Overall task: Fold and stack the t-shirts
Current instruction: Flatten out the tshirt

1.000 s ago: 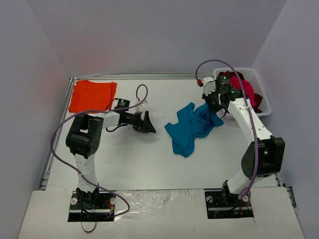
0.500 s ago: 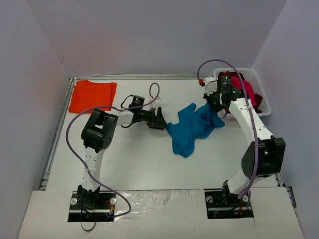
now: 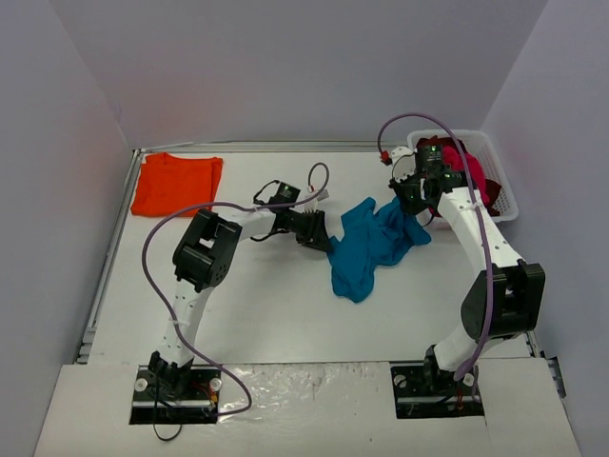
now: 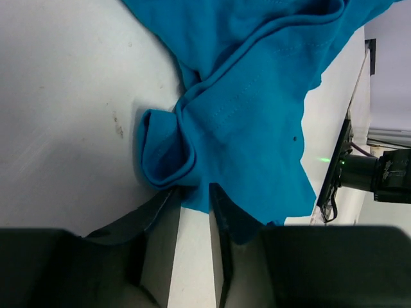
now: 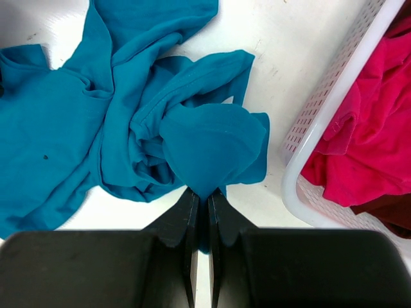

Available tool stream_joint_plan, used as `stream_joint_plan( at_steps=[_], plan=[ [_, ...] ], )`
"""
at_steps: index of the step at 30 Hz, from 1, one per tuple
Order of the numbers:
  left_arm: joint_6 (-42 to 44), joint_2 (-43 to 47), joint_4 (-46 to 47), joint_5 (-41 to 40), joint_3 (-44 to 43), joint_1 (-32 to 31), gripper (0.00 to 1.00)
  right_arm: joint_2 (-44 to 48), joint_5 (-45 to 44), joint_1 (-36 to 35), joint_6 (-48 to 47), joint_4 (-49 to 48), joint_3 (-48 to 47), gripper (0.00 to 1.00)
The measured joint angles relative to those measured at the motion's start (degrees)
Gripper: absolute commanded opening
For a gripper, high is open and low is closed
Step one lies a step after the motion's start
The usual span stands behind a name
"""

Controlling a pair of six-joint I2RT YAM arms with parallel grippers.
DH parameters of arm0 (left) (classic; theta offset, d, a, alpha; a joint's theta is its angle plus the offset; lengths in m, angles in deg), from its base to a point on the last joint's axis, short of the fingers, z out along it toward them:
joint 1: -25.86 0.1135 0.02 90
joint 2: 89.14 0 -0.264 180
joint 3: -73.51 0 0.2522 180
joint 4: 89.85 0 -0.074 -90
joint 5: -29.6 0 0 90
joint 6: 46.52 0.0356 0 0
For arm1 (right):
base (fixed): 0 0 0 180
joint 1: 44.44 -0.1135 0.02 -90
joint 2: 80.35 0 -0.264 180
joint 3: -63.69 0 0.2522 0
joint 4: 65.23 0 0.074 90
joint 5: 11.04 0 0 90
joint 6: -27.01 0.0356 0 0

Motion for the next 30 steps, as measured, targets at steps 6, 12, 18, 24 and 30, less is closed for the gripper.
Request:
stream_joint_plan(
  at_steps=[6, 12, 18, 24, 30],
  plan=[
    [1.6, -0.2, -2.9, -1.8, -1.0, -1.7, 0.15, 0.0, 0.2, 0.0, 0.0, 0.0, 0.0, 0.00],
    [3.4, -0.2, -4.7, -3.8, -1.7, -2.9, 0.02, 0.0, 0.3, 0.0, 0.0, 0.0, 0.0, 0.00],
    [7.7, 0.7, -8.2, -5.9, -2.7, -3.0, 0.03, 0.0, 0.3, 0.0, 0.0, 0.0, 0.0, 0.00],
    [16.3, 5.5, -19.0, -14.1, -3.1, 0.2, 0.03, 0.1, 0.4, 0.3, 0.0, 0.1, -0.3, 0.00],
    [24.7, 15.2, -29.1, -21.8, -9.1, 14.3, 0.02, 0.6, 0.1, 0.9, 0.4, 0.9, -3.9, 0.00]
  ],
)
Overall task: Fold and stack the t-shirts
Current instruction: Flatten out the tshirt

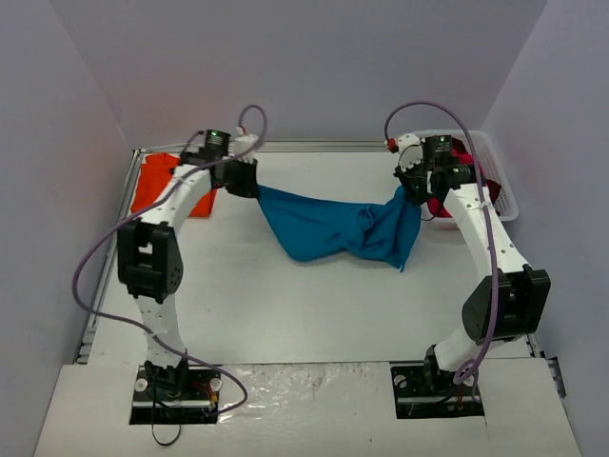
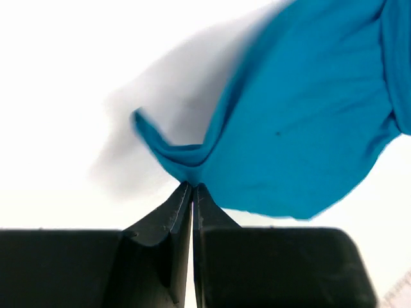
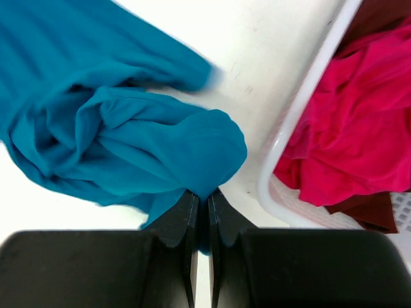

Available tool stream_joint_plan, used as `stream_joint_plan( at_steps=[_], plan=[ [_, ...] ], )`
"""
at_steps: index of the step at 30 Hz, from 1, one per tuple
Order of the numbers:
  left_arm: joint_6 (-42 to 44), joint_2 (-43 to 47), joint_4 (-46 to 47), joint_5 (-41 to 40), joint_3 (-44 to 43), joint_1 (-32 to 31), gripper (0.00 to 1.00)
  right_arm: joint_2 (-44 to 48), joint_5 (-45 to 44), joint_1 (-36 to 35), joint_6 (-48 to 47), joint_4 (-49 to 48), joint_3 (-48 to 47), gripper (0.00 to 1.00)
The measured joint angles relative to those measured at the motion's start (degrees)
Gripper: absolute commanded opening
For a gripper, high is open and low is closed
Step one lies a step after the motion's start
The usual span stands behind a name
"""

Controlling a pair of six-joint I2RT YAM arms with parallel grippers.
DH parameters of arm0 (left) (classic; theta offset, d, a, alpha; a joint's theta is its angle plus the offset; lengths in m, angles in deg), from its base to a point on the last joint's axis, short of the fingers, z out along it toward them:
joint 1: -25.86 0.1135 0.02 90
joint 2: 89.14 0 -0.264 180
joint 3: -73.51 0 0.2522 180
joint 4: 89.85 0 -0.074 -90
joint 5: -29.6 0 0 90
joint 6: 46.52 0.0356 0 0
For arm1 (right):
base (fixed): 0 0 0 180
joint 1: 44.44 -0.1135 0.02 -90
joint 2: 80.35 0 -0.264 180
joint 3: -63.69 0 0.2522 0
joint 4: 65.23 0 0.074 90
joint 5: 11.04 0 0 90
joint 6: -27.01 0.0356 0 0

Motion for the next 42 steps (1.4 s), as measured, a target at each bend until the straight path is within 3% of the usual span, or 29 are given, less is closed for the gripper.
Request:
stream_joint_plan(
  at_steps=[6, 13, 23, 24, 25, 26, 29, 31, 35, 39, 42],
  plan=[
    [6.1, 15.1, -3.7, -5.8, -4.5, 12.0, 0.02, 0.7, -0.2, 0.8, 0.5, 0.1, -4.2, 0.00],
    [9.7, 27.8, -5.7, -6.8, 0.8, 12.4, 0.02, 2.2, -0.2, 1.5, 0.9, 0.1, -5.3, 0.00],
    [16.9, 30.5, -12.8, -3.2, 14.2, 12.4, 0.02, 2.6, -0.1, 1.8, 0.7, 0.7, -0.1, 0.00],
    [19.4, 30.7, -14.9, -0.9, 14.3, 12.4, 0.14, 2.6, 0.0, 1.8, 0.6, 1.0, 0.7, 0.00],
    [22.2, 30.8, -17.0, 1.2, 14.4, 12.4, 0.35, 2.6, 0.2, 1.8, 0.3, 1.3, 1.4, 0.15],
    [25.8, 31.2, -20.0, 3.5, 14.4, 12.3, 0.54, 2.6, 0.3, 1.8, 0.3, 1.7, 2.0, 0.19],
    [37.0, 32.3, -30.1, 8.7, 14.8, 11.2, 0.59, 2.6, 1.2, 1.9, -0.9, 3.3, 3.4, 0.21],
    [43.0, 33.3, -34.5, 10.7, 16.2, 9.6, 0.69, 2.6, 1.6, 2.0, -1.4, 4.0, 3.9, 0.21],
    [51.9, 33.4, -40.2, 13.7, 17.8, 6.4, 0.73, 2.6, 1.9, 2.0, -1.7, 4.4, 4.2, 0.26],
    [50.8, 31.8, -39.8, 14.4, 17.8, 6.4, 0.73, 2.6, 2.1, 2.0, -1.7, 4.4, 4.2, 0.29],
    [46.1, 30.8, -31.5, 12.3, 18.6, 6.4, 0.76, 2.5, 2.3, 2.0, -1.7, 4.4, 4.2, 0.32]
  ],
)
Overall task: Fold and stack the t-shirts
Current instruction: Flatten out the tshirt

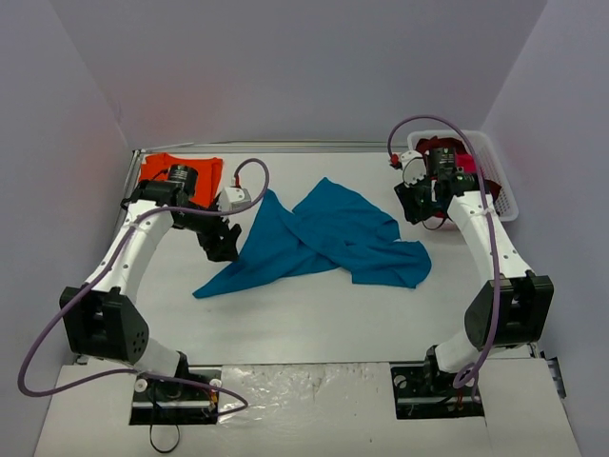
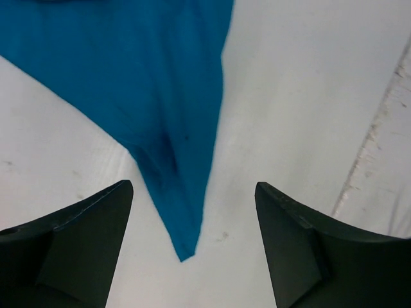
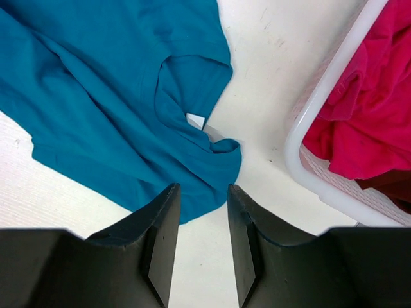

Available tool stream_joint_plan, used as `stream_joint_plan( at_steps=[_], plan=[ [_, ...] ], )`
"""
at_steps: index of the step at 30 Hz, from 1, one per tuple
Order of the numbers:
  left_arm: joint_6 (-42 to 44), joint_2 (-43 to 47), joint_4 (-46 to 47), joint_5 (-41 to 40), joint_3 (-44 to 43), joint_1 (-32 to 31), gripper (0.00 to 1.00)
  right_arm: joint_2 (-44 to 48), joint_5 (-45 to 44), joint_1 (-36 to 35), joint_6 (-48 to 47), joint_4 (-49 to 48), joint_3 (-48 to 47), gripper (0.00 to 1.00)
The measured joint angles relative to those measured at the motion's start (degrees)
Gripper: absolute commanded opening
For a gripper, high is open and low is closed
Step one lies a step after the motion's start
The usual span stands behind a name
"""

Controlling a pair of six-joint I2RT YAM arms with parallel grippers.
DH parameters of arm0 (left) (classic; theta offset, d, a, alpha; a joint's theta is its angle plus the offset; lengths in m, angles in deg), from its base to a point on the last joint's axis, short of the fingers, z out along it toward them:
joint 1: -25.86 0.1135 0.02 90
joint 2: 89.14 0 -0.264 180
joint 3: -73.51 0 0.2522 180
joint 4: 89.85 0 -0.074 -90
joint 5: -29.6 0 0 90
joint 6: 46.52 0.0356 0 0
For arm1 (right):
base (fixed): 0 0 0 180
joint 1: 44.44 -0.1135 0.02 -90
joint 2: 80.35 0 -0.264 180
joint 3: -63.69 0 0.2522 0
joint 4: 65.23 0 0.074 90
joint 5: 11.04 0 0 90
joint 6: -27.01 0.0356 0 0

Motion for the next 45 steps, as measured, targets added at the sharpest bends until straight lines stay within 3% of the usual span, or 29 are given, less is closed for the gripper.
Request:
stream_joint_plan(
  at_steps=[6, 12, 21, 37, 45],
  plan=[
    [-1.9, -6.5, 14.4, -6.2, -1.9, -1.4, 0.79, 0.0, 1.4, 0.0, 0.0, -0.1, 1.5, 0.39],
    [3.7, -22.8, 16.2, -7.0, -16.8, -2.7, 0.78, 0.0, 2.2, 0.0, -0.5, 0.0, 4.6, 0.48],
    [12.4, -39.5, 13.2, -8.0, -33.7, -3.1, 0.77, -0.1, 3.9, 3.1, -1.1, 0.0, 6.6, 0.50],
    [15.1, -51.1, 12.7, -6.9, -44.2, -3.2, 0.80, -6.6, 5.3, 5.9, -1.1, 0.0, 6.6, 0.50],
    [6.3, -51.3, 29.6, -9.1, -41.3, -3.2, 0.83, -8.4, 5.3, 6.4, -1.1, 0.0, 6.4, 0.50]
  ],
)
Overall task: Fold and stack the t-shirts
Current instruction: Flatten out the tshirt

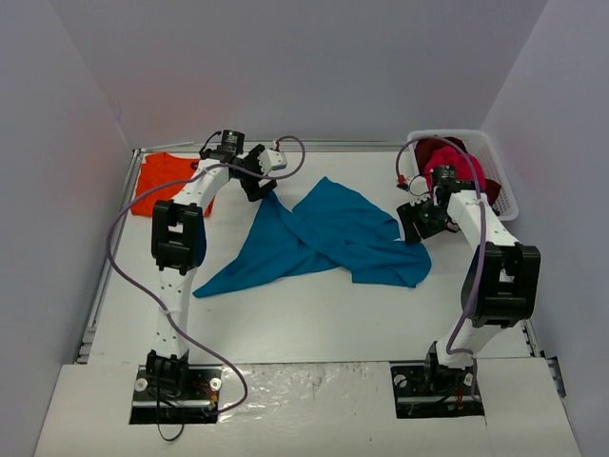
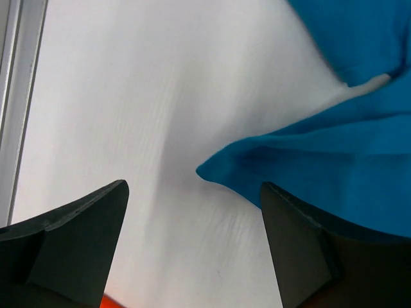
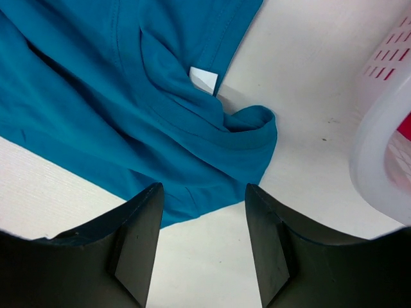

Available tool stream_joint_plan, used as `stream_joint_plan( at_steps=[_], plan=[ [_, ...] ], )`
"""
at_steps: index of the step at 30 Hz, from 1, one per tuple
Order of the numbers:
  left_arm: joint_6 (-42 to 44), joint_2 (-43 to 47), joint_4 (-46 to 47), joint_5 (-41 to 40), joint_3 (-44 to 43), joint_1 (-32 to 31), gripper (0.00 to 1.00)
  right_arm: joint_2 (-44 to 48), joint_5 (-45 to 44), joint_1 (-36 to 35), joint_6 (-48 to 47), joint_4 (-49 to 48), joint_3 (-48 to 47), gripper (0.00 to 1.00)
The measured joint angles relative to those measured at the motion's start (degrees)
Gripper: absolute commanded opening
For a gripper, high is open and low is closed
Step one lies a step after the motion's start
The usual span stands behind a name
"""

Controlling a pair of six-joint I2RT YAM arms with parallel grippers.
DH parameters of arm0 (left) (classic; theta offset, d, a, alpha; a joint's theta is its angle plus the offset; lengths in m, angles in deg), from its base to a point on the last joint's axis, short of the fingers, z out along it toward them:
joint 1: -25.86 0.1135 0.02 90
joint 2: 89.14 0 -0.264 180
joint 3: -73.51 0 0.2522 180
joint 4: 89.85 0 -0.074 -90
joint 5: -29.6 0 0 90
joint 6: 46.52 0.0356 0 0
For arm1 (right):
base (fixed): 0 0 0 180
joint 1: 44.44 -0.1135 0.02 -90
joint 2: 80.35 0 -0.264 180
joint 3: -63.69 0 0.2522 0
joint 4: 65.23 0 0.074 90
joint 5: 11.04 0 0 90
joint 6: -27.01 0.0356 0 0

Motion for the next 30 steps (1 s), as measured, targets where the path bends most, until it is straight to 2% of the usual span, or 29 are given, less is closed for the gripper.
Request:
stream_joint_plan(
  at_steps=[4, 13, 16, 17, 21, 30],
  plan=[
    [-2.9, -0.6, 4.9, -1.2, 0.9, 0.0, 0.84, -1.5, 0.0, 0.0, 0.0, 0.0, 0.0, 0.50],
    [-3.1, -5.8, 3.5, 1.9, -5.1, 0.0, 0.84, -3.5, 0.0, 0.0, 0.0, 0.0, -0.5, 0.50],
    [-2.5, -6.9, 2.1, 2.4, -6.0, -0.2, 0.71, -3.9, 0.0, 0.0, 0.0, 0.0, -0.6, 0.50],
    [-2.3, -7.3, 1.5, 2.6, -6.3, -0.2, 0.49, -4.0, -0.1, 0.0, 0.0, 0.0, -0.6, 0.50],
    [-1.5, -7.9, -1.4, 3.3, -7.7, -0.5, 0.03, -4.0, -0.1, 0.0, 0.0, 0.0, -0.7, 0.50],
    [-0.6, -6.6, -8.7, 4.6, -9.2, -0.8, 0.02, -4.0, 0.0, 0.0, 0.0, 0.0, -0.7, 0.50]
  ],
)
